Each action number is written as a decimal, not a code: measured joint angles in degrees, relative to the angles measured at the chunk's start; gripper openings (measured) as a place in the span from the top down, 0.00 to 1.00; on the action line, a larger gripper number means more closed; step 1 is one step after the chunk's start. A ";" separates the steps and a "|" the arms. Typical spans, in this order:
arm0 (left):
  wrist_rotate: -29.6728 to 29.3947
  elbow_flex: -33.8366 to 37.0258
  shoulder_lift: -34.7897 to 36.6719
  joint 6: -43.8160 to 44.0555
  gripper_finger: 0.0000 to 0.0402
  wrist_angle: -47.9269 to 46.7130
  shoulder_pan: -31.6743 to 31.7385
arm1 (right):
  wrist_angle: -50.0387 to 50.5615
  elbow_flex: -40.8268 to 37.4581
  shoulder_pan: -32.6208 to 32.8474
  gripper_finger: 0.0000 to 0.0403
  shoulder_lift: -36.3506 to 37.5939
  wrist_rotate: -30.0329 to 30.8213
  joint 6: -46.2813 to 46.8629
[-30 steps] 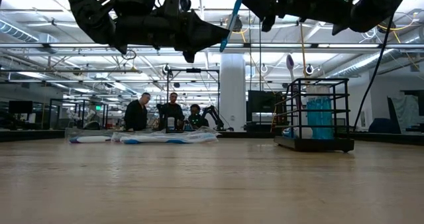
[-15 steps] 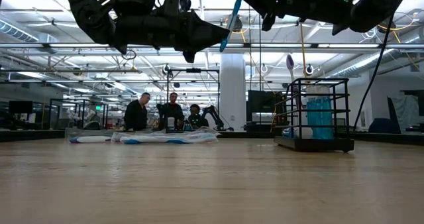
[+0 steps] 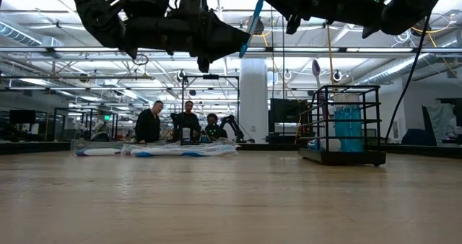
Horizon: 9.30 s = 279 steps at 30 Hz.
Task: Pick & Place toothbrushing station
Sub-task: Put the blue toothbrush into the bottom section of the mesh organizer, then put the purple toothbrush into the top section of the mesh organizer
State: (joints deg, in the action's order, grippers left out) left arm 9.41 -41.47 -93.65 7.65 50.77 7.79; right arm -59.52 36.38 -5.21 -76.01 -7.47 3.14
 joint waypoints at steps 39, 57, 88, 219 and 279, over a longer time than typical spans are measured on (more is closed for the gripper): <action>-1.82 0.02 4.61 1.21 0.33 -6.20 2.86 | 51.24 -4.58 20.18 0.97 35.63 17.14 2.20; -1.99 0.02 4.59 1.93 0.33 -7.37 2.84 | 36.95 -17.86 21.09 0.97 35.63 19.65 2.00; -2.05 0.02 4.59 1.76 0.33 -7.33 2.84 | 27.99 -27.14 21.08 0.97 35.53 16.20 -0.08; -2.01 0.02 4.57 1.65 0.33 -7.78 2.84 | 40.12 -33.33 21.05 0.65 44.81 14.93 4.79; -17.88 -0.07 22.16 7.42 0.33 -58.85 4.13 | 31.90 -28.65 21.05 0.68 61.51 48.05 -24.88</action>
State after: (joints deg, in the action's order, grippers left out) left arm -8.48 -41.54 -71.49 15.07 -8.08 11.92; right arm -27.62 7.73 15.84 -14.50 40.58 -21.75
